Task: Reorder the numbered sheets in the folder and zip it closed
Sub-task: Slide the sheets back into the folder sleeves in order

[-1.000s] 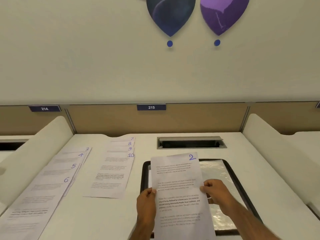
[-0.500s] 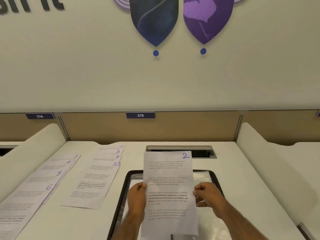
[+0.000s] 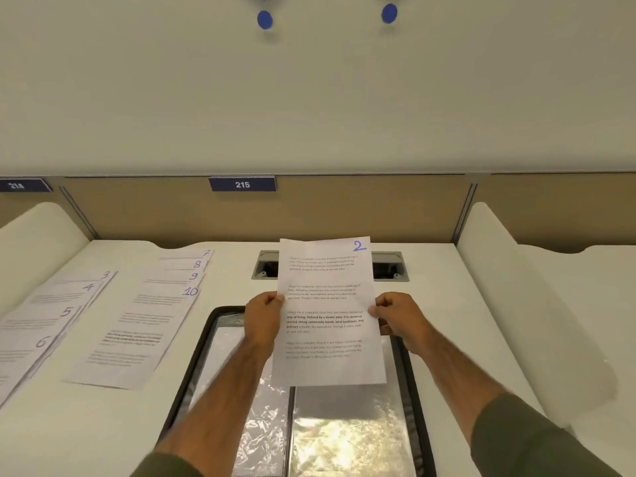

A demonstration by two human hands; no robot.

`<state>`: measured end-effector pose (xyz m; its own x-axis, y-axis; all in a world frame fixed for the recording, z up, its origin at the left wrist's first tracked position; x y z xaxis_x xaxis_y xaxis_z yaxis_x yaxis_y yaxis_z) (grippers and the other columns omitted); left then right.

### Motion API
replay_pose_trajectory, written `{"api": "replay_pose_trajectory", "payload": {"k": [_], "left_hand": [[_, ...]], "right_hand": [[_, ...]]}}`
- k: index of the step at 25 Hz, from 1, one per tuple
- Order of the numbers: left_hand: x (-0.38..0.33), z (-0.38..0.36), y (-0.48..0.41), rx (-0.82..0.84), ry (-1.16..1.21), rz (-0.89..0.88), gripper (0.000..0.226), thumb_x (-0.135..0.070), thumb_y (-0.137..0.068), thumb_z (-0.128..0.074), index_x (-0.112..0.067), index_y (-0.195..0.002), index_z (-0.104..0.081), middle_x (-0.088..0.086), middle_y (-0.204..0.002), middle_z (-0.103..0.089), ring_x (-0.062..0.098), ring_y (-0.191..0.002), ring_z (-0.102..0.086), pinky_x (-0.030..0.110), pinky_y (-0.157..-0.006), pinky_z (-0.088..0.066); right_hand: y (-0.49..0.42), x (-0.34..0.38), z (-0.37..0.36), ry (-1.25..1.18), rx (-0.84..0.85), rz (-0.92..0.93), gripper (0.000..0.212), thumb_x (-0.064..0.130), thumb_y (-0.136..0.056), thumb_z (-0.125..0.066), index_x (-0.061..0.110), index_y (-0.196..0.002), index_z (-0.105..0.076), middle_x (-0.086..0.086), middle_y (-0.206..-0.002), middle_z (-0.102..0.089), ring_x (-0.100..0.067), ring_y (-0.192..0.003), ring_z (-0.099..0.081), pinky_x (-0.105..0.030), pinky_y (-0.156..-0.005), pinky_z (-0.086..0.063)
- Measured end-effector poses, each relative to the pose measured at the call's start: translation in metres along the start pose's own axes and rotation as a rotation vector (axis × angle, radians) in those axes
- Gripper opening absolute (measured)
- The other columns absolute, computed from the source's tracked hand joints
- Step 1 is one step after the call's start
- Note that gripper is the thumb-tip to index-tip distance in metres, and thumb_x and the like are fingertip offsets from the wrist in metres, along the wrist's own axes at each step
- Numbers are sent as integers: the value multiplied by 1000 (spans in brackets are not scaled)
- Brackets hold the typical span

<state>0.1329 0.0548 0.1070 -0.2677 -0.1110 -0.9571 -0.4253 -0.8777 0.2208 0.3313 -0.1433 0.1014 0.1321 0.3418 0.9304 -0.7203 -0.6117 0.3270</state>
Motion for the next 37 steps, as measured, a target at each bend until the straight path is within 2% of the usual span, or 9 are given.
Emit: {"api": "replay_pose_trajectory", "payload": {"k": [3, 6, 12, 14, 17, 22, 25, 31, 37], "left_hand": [[-7, -11, -33, 2, 44, -14, 22, -19, -103, -50, -12, -98, -71, 5, -96, -75, 28, -88, -73, 46, -78, -61], [12, -14, -51, -50, 69, 19, 22, -13, -104, -44, -10, -114, -65, 8, -105, -71, 24, -86, -70, 35, -76, -60], [56, -63, -59, 178, -544, -190, 19, -17, -102, -49, -16, -112, -65, 3, -111, -69, 23, -101, -65, 29, -80, -47], [65, -88, -63, 282, -742, -295, 29, -21, -98, -55, -20, -125, -65, 1, -124, -67, 22, -113, -61, 32, -94, -47], [70, -117, -69, 312, -968, -450, 40, -28, -91, -54, -25, -130, -62, -1, -118, -64, 18, -105, -57, 36, -95, -48], [71, -135, -82, 293, -1075, -504, 22, -32, -83, -60, -29, -101, -71, -7, -96, -63, 15, -89, -56, 34, -83, -49], [72, -138, -84, 313, -1055, -534, 8, -29, -82, -63, -26, -85, -70, -8, -85, -61, 15, -82, -55, 33, -80, -46], [78, -131, -75, 274, -1029, -717, 22, -20, -95, -55, -32, -77, -58, -14, -76, -52, 10, -74, -46, 32, -84, -44], [79, -125, -63, 185, -951, -801, 14, -14, -91, -69, -24, -85, -61, -10, -81, -57, 11, -75, -46, 31, -84, -46]], "right_hand": [[-28, 12, 9, -32, -21, -1, 12, 3, -95, -64, -7, -99, -61, -12, -104, -75, -29, -89, -76, -46, -79, -63], [-54, 27, 19, -115, -67, 0, 4, -2, -95, -63, -2, -92, -60, -17, -105, -74, -31, -88, -75, -44, -73, -63], [-101, 48, 34, -241, -124, 11, 8, -6, -94, -59, 1, -91, -61, -17, -105, -74, -27, -80, -75, -35, -62, -61], [-115, 51, 35, -252, -129, 14, 12, -7, -95, -59, 3, -88, -61, -17, -103, -73, -24, -76, -75, -33, -59, -60], [-133, 50, 38, -256, -132, 13, 9, -7, -95, -58, 1, -91, -62, -17, -102, -73, -23, -74, -75, -32, -59, -61], [-159, 34, 36, -271, -122, -13, 17, -5, -95, -60, -9, -111, -61, -17, -111, -74, -28, -86, -75, -37, -67, -62], [-168, 25, 33, -279, -129, -25, 12, -4, -95, -60, -7, -106, -62, -18, -111, -74, -30, -89, -75, -41, -73, -62], [-175, 17, 29, -301, -171, -17, 4, -2, -95, -63, 1, -97, -62, -16, -108, -74, -32, -91, -75, -41, -72, -63], [-175, 9, 27, -314, -216, 14, 5, 0, -94, -64, 4, -92, -63, -14, -108, -74, -31, -93, -75, -43, -75, -63]]}}
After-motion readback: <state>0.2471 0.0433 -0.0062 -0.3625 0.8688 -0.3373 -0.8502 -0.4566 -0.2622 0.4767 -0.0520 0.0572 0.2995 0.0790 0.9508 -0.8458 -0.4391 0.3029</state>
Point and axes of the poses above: each hand's wrist, its own y-axis away from the middle knuckle, its own z-axis out of the back of the hand, x = y × z, the point moved 4 cm from there along -y, towards the middle knuckle
